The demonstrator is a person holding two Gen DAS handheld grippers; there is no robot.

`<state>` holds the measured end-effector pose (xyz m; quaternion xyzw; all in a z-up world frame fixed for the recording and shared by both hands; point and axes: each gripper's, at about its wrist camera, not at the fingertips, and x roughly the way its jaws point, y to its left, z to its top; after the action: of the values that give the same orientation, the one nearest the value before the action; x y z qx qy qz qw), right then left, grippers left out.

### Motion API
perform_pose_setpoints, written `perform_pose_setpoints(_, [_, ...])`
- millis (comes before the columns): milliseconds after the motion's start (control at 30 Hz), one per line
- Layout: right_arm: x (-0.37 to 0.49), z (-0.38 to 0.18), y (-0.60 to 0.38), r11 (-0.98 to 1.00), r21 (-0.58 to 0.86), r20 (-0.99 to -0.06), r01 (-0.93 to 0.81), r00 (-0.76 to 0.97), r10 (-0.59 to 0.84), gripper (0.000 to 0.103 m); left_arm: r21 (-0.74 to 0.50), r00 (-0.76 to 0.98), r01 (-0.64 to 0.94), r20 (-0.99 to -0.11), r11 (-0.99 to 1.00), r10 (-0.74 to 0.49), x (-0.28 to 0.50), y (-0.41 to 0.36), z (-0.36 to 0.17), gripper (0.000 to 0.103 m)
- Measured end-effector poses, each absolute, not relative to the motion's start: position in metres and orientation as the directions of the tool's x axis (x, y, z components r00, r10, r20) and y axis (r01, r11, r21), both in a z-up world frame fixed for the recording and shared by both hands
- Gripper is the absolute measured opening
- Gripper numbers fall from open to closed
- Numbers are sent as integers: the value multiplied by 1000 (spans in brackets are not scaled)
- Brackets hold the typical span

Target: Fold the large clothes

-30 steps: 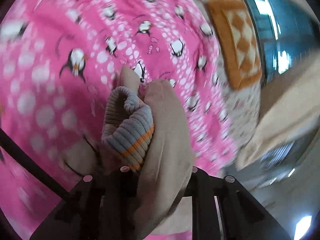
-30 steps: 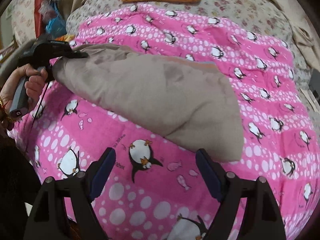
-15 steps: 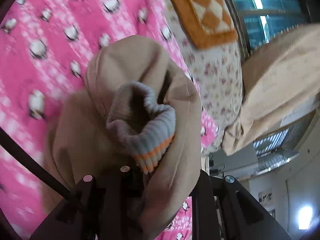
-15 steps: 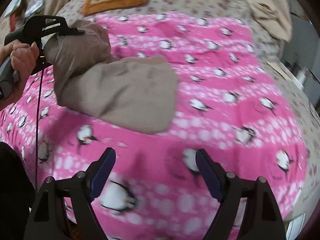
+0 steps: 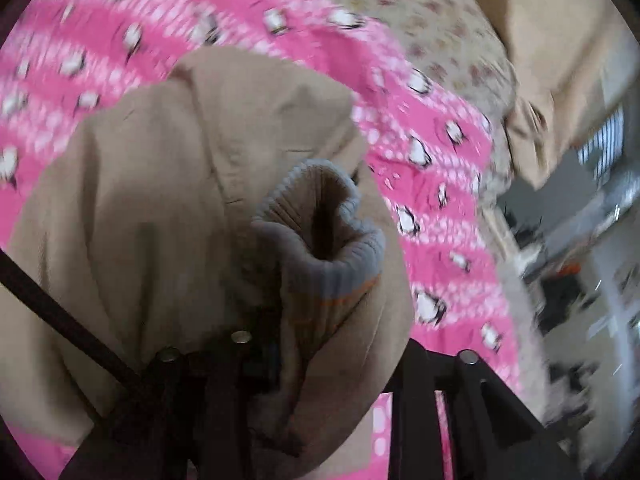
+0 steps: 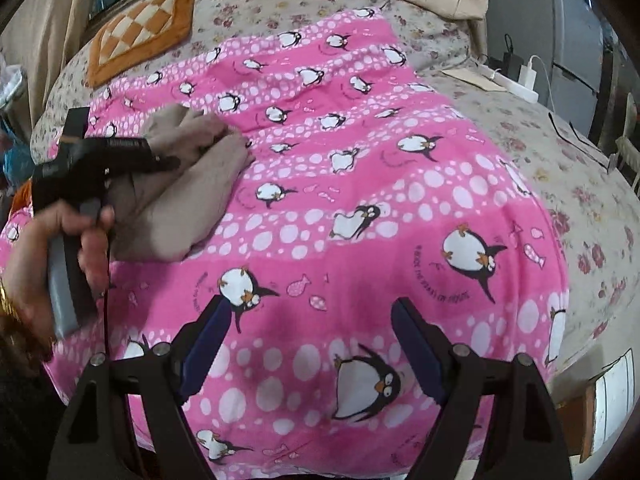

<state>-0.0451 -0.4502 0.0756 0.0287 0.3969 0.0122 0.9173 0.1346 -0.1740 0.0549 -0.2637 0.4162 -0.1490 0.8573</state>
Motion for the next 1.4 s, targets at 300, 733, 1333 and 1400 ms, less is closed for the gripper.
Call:
perform_pose_setpoints(300, [-39,81,-441,998,34,-718,47,696,-9,85,-524,533,322,-588,788,-609,65,-177,76,29])
perform_pose_setpoints(733, [3,132,-388,981,162,-532,-107,828,179,45,-462,691,208,-555,862,-464,85,-50,114,20])
perform_pose_setpoints(1333, [108,24,-354,989,33,-852,-147,513,105,25,-395,544,281,-685,875,-484,83,-77,40,0])
perform_pose_setpoints(1400, [105,33,-360,989,69,-832,-133,540,131,25,-400,545,279,-683,873,-487,82,-75,41,0])
